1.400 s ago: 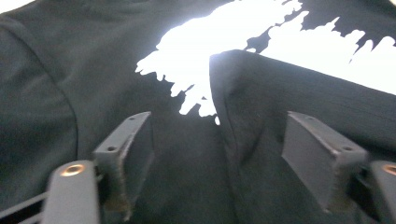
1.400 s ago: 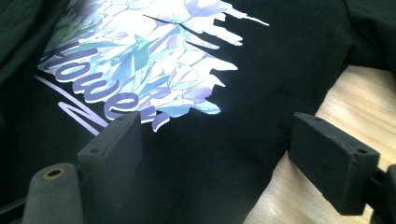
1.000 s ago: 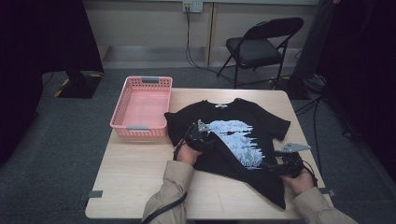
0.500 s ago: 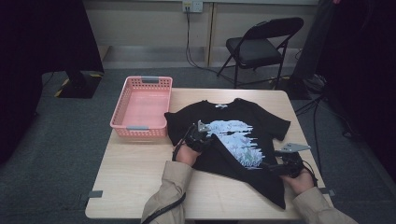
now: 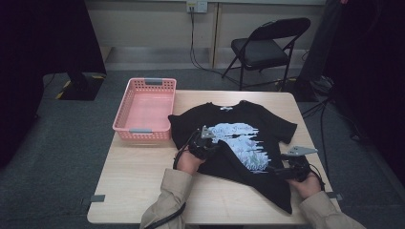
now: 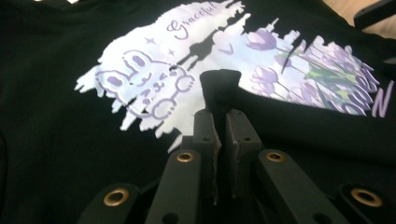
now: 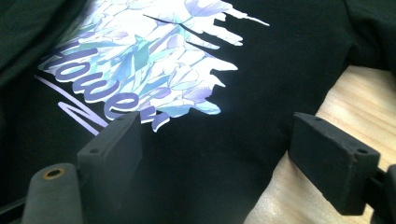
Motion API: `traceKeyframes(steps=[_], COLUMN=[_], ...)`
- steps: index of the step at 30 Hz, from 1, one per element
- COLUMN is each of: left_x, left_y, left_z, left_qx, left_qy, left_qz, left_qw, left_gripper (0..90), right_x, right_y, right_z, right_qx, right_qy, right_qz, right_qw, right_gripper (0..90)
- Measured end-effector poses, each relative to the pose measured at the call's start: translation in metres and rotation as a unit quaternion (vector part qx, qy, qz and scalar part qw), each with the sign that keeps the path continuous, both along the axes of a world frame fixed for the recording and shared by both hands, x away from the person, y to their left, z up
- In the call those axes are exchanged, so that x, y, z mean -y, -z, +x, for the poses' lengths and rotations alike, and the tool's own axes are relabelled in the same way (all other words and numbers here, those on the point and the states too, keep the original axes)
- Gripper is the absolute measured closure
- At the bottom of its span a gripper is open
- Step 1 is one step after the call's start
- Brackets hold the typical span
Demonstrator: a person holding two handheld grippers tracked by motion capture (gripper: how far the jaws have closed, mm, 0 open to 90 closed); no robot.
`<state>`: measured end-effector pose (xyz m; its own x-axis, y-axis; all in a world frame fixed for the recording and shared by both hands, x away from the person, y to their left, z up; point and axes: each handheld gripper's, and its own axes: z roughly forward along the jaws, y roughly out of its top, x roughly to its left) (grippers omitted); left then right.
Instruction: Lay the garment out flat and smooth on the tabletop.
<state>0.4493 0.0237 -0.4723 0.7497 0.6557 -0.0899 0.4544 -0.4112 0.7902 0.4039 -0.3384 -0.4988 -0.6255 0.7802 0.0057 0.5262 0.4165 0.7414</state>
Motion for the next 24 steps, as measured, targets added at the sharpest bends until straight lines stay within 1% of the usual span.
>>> traceKeyframes(steps=[3,8,10,11,14,18,24], left_x=[-0.003,-0.007,-0.009,-0.010,-0.014,-0.017,-0.022], left_y=[0.000,0.000,0.000,0.001,0.000,-0.001,-0.003], left_z=[-0.005,-0.012,-0.015,-0.017,-0.021,-0.028,-0.038], left_qx=[-0.002,-0.006,-0.007,-0.007,-0.006,-0.003,0.000], left_qy=[0.006,0.013,0.015,0.014,0.015,0.020,0.027], left_qz=[0.003,-0.002,0.001,-0.002,-0.006,-0.005,-0.013], left_qw=[1.0000,0.9999,0.9999,0.9999,0.9999,0.9998,0.9996], left_gripper=[84.0,83.8,83.9,83.9,83.9,83.9,84.1], right_x=[0.000,0.000,0.000,0.000,0.000,0.000,0.000], right_y=[0.000,0.000,0.000,0.000,0.000,0.000,0.000], right_z=[0.000,0.000,0.000,0.000,0.000,0.000,0.000], right_qx=[0.000,0.000,0.000,0.000,0.000,0.000,0.000], right_qy=[0.000,0.000,0.000,0.000,0.000,0.000,0.001], right_qz=[0.000,0.000,0.000,0.000,0.000,0.000,0.000], right_qw=[1.0000,1.0000,1.0000,1.0000,1.0000,1.0000,1.0000], right_gripper=[17.3,17.3,17.4,17.3,17.4,17.3,17.3])
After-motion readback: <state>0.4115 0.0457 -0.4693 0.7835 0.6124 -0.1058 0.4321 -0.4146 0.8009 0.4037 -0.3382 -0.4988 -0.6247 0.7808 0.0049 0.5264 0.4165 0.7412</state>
